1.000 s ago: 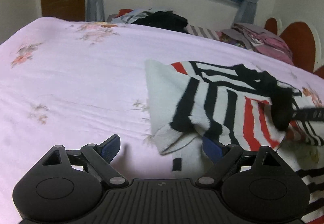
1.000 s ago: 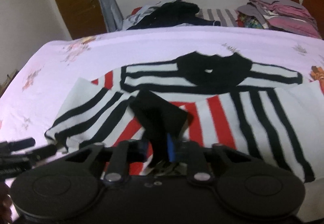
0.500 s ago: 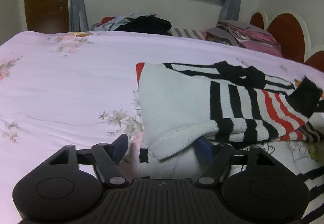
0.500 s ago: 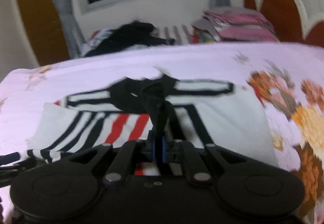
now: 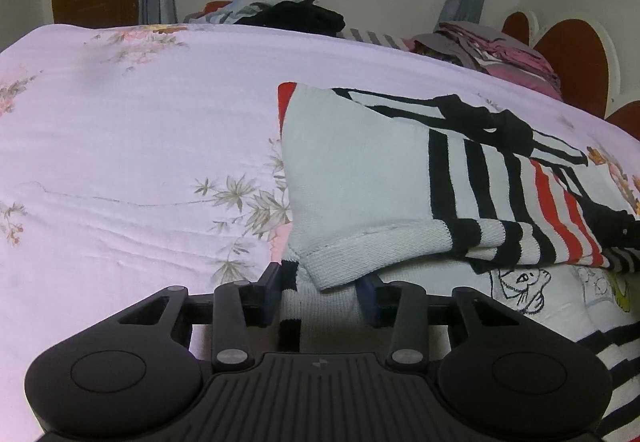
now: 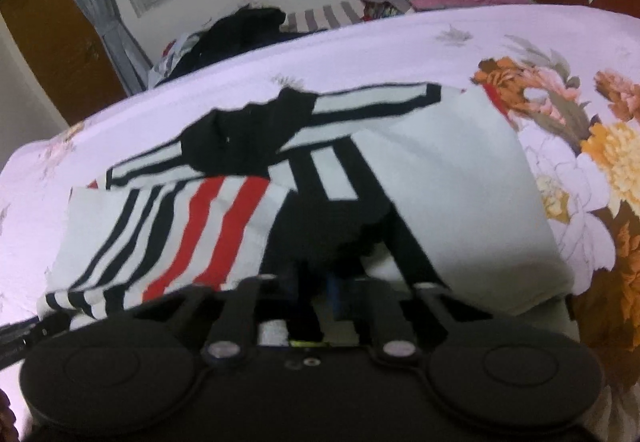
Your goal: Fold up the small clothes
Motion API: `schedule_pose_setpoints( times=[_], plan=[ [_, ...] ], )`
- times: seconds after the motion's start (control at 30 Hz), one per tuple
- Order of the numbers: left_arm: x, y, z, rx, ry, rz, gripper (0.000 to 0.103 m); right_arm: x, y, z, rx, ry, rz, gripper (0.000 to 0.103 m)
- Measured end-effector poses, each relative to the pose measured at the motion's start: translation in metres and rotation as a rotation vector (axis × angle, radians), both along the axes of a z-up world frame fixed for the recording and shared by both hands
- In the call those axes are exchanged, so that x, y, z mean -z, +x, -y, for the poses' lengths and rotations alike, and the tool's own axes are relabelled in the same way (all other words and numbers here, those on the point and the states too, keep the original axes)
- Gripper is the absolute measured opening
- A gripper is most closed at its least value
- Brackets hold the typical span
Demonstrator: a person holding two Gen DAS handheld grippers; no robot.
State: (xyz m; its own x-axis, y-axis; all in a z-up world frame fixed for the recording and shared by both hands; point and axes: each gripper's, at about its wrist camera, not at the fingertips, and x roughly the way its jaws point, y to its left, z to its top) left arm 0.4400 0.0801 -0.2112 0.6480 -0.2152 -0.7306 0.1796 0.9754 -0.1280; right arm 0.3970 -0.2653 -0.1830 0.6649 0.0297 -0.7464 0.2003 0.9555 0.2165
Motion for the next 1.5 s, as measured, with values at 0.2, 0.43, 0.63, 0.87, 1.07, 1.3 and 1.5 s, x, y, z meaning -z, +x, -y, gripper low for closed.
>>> schedule_pose_setpoints(
  times=[0.2, 0.43, 0.63, 0.87, 1.07, 1.3, 1.5],
  plan=[
    [-0.001, 0.003, 0.002, -0.003, 0.009, -0.010, 0.041, -0.017, -0.002, -0.004, -0.016, -0.136, 0.062, 0.006],
    [-0.004, 0.002, 0.000, -0.013, 0.006, -0.024, 0.041, -0.002, -0.009, 0.001, -0.008, -0.138, -0.001, 0.005],
    [-0.004, -0.001, 0.004, -0.022, -0.001, -0.023, 0.041, -0.016, -0.019, 0.021, 0.032, -0.032, 0.064, 0.034],
    [-0.020, -0.015, 0.002, -0.015, -0.032, -0.006, 0.041, -0.009, 0.000, 0.042, 0.062, 0.040, 0.041, 0.041],
    [-0.039, -0.027, 0.000, -0.011, -0.037, 0.024, 0.041, 0.008, 0.021, 0.048, 0.088, 0.083, 0.013, 0.038],
    [-0.058, -0.008, 0.007, -0.029, -0.063, 0.080, 0.041, -0.002, 0.013, 0.044, 0.032, 0.048, 0.034, 0.008],
    [-0.056, 0.024, 0.019, -0.062, -0.096, 0.082, 0.041, -0.018, -0.005, 0.040, 0.014, -0.051, 0.093, 0.006]
  ],
)
